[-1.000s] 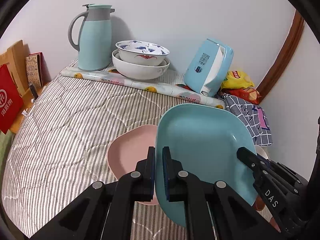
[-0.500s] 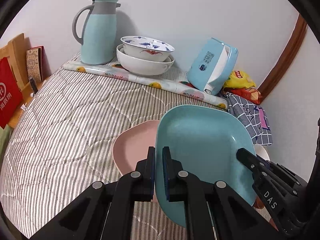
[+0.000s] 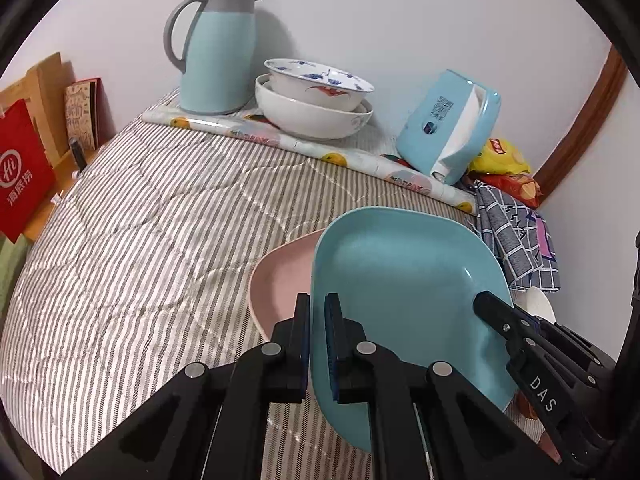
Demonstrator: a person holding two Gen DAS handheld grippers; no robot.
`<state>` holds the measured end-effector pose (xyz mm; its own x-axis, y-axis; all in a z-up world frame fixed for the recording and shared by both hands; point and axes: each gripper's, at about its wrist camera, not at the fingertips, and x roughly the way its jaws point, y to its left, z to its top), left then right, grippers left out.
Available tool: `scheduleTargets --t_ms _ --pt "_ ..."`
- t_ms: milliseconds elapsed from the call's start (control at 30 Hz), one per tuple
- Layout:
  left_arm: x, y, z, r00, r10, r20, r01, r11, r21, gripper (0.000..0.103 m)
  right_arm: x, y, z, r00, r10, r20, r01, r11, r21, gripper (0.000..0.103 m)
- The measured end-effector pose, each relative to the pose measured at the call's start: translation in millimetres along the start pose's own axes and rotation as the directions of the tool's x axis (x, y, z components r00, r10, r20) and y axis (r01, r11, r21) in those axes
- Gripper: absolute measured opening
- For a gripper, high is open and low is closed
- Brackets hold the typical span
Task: Organize plates and bowls
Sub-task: 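Lower the light-blue plate onto the pink plate and open both grippers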
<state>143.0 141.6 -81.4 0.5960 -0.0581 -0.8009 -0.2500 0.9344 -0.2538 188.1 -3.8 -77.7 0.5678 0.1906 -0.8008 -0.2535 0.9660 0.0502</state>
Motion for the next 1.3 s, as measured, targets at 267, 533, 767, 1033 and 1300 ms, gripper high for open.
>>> scheduleTargets --t_ms 267,533,767,1033,1300 --pt "9 6 -1 0.999 0.039 -0.007 -0.039 0.999 -0.012 0.008 17 5 1 0.999 0.035 -0.015 -0.035 0.999 -0.024 0.006" --pt "25 8 1 0.998 0.060 -0.031 -0.061 0.998 -0.026 0.008 37 1 7 0.997 0.065 -0.037 -0.066 0.997 -0.033 0.006" --pt "42 9 -3 0.995 0.074 -0.065 -0.077 0.996 -0.037 0.008 57 -1 8 0.994 0.078 -0.071 -0.082 0.995 -0.054 0.006" --pt "53 13 -6 0.991 0.096 -0.088 -0.101 0.994 -0.047 0.008 78 1 13 0.991 0.086 -0.098 -0.093 0.993 -0.076 0.008" --pt "62 15 -8 0.991 0.082 -0.109 -0.090 0.994 -0.069 0.008 84 -2 14 0.991 0.111 -0.081 -0.115 0.992 -0.056 0.012"
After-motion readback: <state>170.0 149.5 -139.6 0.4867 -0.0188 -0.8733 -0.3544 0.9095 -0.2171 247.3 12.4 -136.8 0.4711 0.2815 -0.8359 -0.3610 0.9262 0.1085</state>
